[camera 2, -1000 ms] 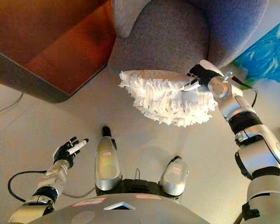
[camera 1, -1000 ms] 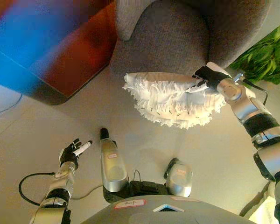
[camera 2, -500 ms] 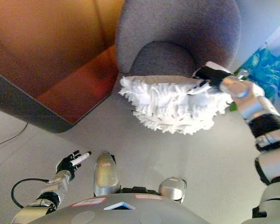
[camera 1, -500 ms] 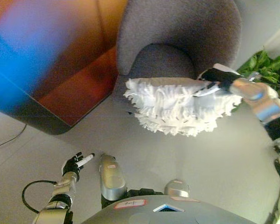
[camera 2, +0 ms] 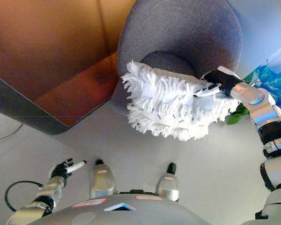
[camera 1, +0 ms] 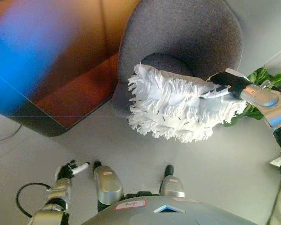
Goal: Pick up the pillow and put it on the sofa.
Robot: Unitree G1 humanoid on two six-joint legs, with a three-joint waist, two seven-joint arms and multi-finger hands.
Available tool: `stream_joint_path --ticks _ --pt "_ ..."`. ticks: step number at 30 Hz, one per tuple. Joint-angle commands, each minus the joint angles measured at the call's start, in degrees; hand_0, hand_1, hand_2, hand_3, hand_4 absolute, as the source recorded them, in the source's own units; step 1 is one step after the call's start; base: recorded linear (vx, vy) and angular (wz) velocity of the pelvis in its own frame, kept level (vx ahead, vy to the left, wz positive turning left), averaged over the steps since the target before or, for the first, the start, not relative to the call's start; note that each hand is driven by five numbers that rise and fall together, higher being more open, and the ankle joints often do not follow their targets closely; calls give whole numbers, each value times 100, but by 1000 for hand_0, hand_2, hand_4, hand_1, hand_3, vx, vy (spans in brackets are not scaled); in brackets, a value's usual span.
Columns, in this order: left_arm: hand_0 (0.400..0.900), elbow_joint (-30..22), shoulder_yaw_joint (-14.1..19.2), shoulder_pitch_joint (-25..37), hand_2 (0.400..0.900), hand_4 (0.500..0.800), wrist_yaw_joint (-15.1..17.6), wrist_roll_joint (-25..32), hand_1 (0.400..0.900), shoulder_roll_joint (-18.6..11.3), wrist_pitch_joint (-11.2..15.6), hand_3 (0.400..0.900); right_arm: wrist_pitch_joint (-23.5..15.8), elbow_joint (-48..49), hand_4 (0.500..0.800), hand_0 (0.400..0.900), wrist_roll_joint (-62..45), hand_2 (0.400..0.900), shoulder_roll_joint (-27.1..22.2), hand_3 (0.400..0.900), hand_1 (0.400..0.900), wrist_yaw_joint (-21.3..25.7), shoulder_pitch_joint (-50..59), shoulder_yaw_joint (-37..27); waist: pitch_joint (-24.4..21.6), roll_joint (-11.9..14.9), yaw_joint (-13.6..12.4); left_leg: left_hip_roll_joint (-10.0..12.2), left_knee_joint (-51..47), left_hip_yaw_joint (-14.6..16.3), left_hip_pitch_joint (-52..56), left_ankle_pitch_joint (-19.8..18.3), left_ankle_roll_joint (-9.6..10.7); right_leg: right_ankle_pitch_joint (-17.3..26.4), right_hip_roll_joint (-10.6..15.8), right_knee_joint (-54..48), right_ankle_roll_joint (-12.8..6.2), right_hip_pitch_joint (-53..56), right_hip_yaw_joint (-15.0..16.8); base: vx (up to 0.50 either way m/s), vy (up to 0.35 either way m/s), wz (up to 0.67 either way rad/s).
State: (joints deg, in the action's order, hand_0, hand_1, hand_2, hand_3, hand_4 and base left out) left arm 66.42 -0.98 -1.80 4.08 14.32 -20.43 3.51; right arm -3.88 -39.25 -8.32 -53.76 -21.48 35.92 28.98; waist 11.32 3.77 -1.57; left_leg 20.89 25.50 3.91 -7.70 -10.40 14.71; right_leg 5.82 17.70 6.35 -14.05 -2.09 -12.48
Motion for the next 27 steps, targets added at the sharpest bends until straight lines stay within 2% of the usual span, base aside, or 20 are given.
stream_joint_path --ticks 1,2,3,4,5,7,8,9,11,12,13,14,15,16,17,19,22,23,25,27 --pt "900 -201 -125 -24 900 800 155 248 900 -721 248 900 -130 206 500 400 -342 400 -240 400 400 102 1678 -565 -222 389 -195 238 -460 312 1464 -253 -680 385 405 783 -15 -914 608 368 -428 24" --pt "900 -279 -73 -127 900 800 188 418 900 -689 265 900 -58 400 500 400 -289 400 -291 400 400 16 1672 -519 -239 375 -157 260 -666 283 1779 33 -593 475 305 830 9 -1030 654 338 -281 5" --pt "900 -362 64 -223 900 800 204 513 900 -628 262 900 -50 672 500 400 -294 400 -364 400 400 -58 1634 -452 -278 243 -136 349 -1108 426 2173 555 -468 159 211 1346 104 -1205 536 287 -311 -12" --pt "900 -333 233 -230 900 800 174 489 900 -599 329 900 -50 777 500 400 -413 400 -404 400 400 -174 1682 -350 -375 132 -82 522 -1450 529 2267 1250 -284 -175 16 1494 296 -1238 444 246 -346 -19" --pt "900 -285 303 -184 900 800 150 496 900 -572 342 900 -90 737 500 400 -473 400 -374 400 400 -317 1765 -275 -407 96 -66 674 -1490 581 2278 1672 -184 -279 -148 1418 443 -1117 368 268 -449 -5" --pt "900 -178 331 -42 900 800 114 456 900 -494 352 900 -93 500 500 400 -550 400 -272 400 400 -460 2032 28 -471 112 -121 950 -1119 395 1828 2528 -189 -505 -486 1184 752 -717 119 306 -590 8" --pt "900 -152 332 -23 900 800 116 422 900 -489 350 900 -79 437 500 400 -594 400 -270 400 400 -514 2107 146 -465 181 -162 964 -956 316 1600 2565 -290 -582 -583 1053 848 -542 69 300 -580 10" --pt "900 -94 319 -37 900 800 88 430 900 -479 352 900 -56 433 500 400 -656 400 -303 400 400 -561 2122 202 -450 264 -200 871 -744 222 1388 2480 -403 -608 -633 903 938 -351 6 282 -483 -7" --pt "900 154 306 -85 900 800 94 430 900 -392 487 900 -55 400 500 400 -779 400 -318 400 400 -684 2113 243 -431 367 -321 359 -305 -78 963 2214 -634 -611 -750 619 1086 -54 -67 282 -362 -20" --pt "900 281 303 -136 900 800 46 436 900 -362 582 900 -71 343 500 400 -831 400 -289 400 400 -730 2101 247 -419 361 -379 73 -222 -105 802 2149 -713 -612 -835 477 1120 83 -90 306 -263 -12" --pt "900 339 303 -181 900 800 -43 428 900 -360 620 900 -21 300 500 400 -877 400 -255 400 400 -750 2105 228 -405 339 -426 -110 -194 -35 650 2166 -728 -617 -923 334 1153 235 -130 273 -196 -3" --pt "900 344 304 -192 900 800 -77 411 900 -361 618 900 1 289 500 400 -883 400 -247 400 400 -762 2104 211 -398 330 -444 -179 -206 -12 594 2164 -732 -621 -952 279 1159 296 -151 324 -159 7" --pt "900 294 284 -220 900 800 -124 319 900 -354 550 900 97 268 500 400 -814 400 -264 400 400 -750 2065 118 -376 278 -544 -528 -463 35 407 2085 -751 -642 -1048 94 1134 513 -274 324 -107 1" --pt "900 219 297 -291 900 800 -117 285 900 -333 503 900 101 246 500 400 -817 400 -289 400 400 -718 2005 57 -374 214 -623 -758 -764 10 296 2108 -729 -665 -1123 27 1107 609 -309 383 -86 -4" --pt "900 171 292 -337 900 800 -94 265 900 -323 475 900 119 246 500 400 -839 400 -299 400 400 -675 1941 -12 -387 133 -690 -873 -1124 -8 144 2286 -652 -724 -1232 -14 1105 706 -359 338 -23 -16" --pt "900 113 299 -456 900 800 -88 189 900 -341 454 900 131 179 500 400 -883 400 -328 400 400 -712 1905 -130 -374 -27 -889 -856 -1836 -142 -219 2832 -452 -933 -1442 -72 1130 1027 -422 332 9 -30" --pt "900 170 337 -557 900 800 -149 165 900 -389 538 900 36 -273 500 400 -1091 400 -318 400 400 -1004 2115 -66 -299 -180 -1182 -1018 -2182 -438 -661 3160 -406 -1352 -1621 15 1216 1409 -284 335 34 -56" --pt "900 204 331 -557 900 800 -158 226 900 -435 498 900 -39 -525 500 400 -1177 400 -210 400 400 -1190 2164 -83 -301 -144 -1129 -980 -2145 -146 -549 2695 -527 -1387 -1544 66 1211 1393 -232 296 81 -35" --pt "900 249 290 -463 900 800 -199 228 900 -497 503 900 129 -572 500 400 -1179 400 -117 400 400 -1290 2089 -180 -359 -125 -1137 -1151 -2061 -326 -403 2402 -661 -1373 -1399 84 1144 1438 -221 263 75 -7" --pt "900 298 178 -382 900 800 -230 141 900 -529 529 900 126 -838 500 400 -1314 400 -138 400 400 -1522 2044 -304 -410 -102 -1169 -1155 -2182 -286 -287 2166 -684 -1297 -1270 14 1078 1469 -379 255 21 12"
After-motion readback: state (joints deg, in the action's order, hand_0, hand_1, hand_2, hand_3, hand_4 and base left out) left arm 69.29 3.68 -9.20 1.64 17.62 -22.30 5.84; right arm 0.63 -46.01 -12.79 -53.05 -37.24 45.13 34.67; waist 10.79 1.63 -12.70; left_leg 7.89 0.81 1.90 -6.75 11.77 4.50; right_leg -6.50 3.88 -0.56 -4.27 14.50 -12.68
